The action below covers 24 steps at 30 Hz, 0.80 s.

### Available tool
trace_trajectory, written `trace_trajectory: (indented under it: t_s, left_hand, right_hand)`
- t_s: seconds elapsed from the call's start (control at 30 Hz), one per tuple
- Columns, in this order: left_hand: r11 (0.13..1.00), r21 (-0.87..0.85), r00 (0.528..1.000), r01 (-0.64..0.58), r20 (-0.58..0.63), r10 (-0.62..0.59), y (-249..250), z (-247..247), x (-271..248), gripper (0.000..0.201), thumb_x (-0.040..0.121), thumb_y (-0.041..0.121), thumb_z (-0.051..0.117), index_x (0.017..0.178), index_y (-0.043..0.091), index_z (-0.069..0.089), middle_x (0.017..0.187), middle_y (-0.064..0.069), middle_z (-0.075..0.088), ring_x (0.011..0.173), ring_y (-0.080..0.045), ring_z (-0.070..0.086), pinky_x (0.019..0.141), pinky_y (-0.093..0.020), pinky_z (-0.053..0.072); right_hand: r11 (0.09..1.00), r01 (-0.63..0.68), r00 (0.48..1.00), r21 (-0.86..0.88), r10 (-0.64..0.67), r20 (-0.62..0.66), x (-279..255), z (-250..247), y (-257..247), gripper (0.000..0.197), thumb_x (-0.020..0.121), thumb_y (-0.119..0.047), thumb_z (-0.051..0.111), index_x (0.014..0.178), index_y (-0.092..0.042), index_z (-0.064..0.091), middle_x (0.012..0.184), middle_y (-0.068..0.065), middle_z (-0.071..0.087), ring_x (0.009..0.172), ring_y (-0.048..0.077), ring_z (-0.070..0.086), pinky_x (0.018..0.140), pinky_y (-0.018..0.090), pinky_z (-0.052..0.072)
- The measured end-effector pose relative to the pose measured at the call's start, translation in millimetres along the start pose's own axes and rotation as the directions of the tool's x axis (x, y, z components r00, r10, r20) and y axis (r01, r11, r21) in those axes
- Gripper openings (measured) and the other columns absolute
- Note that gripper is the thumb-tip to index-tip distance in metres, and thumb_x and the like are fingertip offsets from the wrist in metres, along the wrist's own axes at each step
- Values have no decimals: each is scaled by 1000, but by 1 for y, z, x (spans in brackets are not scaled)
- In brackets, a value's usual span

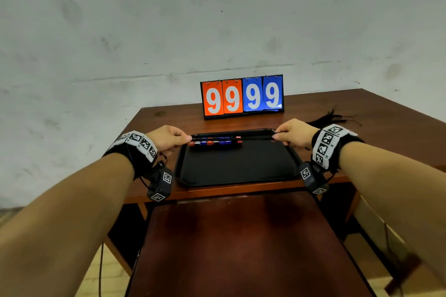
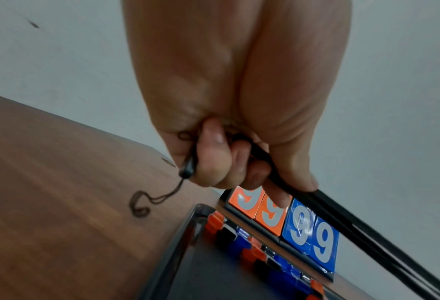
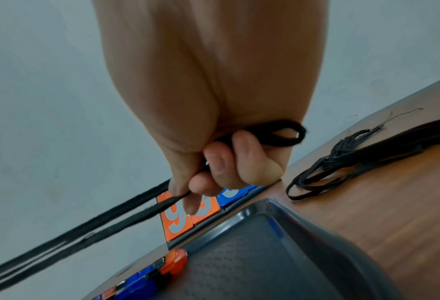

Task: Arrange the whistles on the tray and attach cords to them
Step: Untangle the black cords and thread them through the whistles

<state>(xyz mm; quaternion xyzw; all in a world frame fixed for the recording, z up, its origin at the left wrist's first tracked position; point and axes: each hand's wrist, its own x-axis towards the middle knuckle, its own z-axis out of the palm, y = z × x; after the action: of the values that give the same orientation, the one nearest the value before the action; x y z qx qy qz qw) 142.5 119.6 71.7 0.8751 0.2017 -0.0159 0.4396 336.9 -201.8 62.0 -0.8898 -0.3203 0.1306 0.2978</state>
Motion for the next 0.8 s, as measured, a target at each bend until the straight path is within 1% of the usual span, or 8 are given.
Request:
trace_trajectory:
  t_s: [0.13, 0.2, 0.27, 0.37, 0.47, 0.6, 0.67, 0.8]
  left_hand:
    - [1000, -20, 1000, 0, 21, 1, -4, 9, 6, 27, 101, 22, 49, 89, 9, 69, 60, 0, 40, 39, -7, 31, 36, -18, 28]
    - [995, 97, 1000, 2, -12, 0, -3, 13, 7, 26, 100, 21, 51, 83, 14, 69, 58, 1, 46, 41, -7, 38, 43, -20, 34]
    - [970, 245, 999, 5, -47, 6, -1, 18, 8, 20, 99, 22, 54, 89, 16, 70, 59, 5, 52, 49, -7, 45, 50, -20, 40]
    - [943, 334, 998, -5, -53, 24, 0, 24, 12, 15, 96, 21, 59, 102, 14, 71, 63, 2, 56, 52, -9, 49, 53, -20, 43]
    - [920, 391, 995, -35, -73, 69, 0, 26, 13, 12, 93, 18, 64, 101, 15, 72, 64, 4, 60, 53, -7, 52, 52, -17, 42]
    - [887, 457, 991, -63, -79, 111, -5, 29, 13, 11, 88, 19, 69, 98, 16, 74, 88, 1, 69, 75, -11, 61, 69, -21, 48]
    - [873, 483, 992, -72, -54, 112, -8, 31, 13, 11, 87, 18, 71, 97, 17, 75, 92, 2, 69, 85, -13, 63, 78, -24, 47]
    - [860, 507, 994, -58, -51, 97, -10, 38, 11, 10, 85, 17, 73, 96, 16, 74, 86, 4, 67, 75, -8, 59, 64, -18, 44]
  right_hand:
    - [998, -19, 1000, -53, 19, 4, 4, 4, 8, 23, 95, -25, 62, 94, -6, 74, 63, 2, 59, 40, 4, 46, 42, 15, 37]
    - [995, -31, 999, -90, 32, 14, 4, 6, 12, 22, 93, -25, 64, 95, -6, 76, 61, 0, 60, 44, 7, 46, 45, 15, 37]
    - [991, -46, 998, -126, 50, 29, 5, 8, 16, 23, 94, -24, 64, 98, -5, 75, 63, -1, 60, 47, 8, 47, 48, 16, 38]
    - [990, -73, 997, -122, 76, 20, 7, 9, 18, 27, 97, -23, 59, 107, -2, 73, 70, -3, 59, 61, 8, 51, 62, 21, 41]
    - [991, -102, 995, -91, 103, 13, 9, 11, 19, 31, 99, -28, 54, 113, -5, 70, 77, -5, 60, 70, 8, 54, 75, 28, 42]
    - [993, -69, 997, -100, 72, 31, 7, 14, 21, 26, 97, -23, 58, 107, -4, 73, 70, -1, 61, 61, 8, 54, 57, 20, 42]
    - [993, -53, 998, -106, 57, 37, 5, 17, 22, 18, 94, -18, 63, 101, -7, 75, 65, -1, 62, 52, 7, 53, 51, 15, 41]
    - [988, -47, 999, -147, 47, -6, 4, 23, 24, 6, 85, -14, 73, 88, -12, 69, 65, 1, 68, 54, 9, 61, 54, 20, 49]
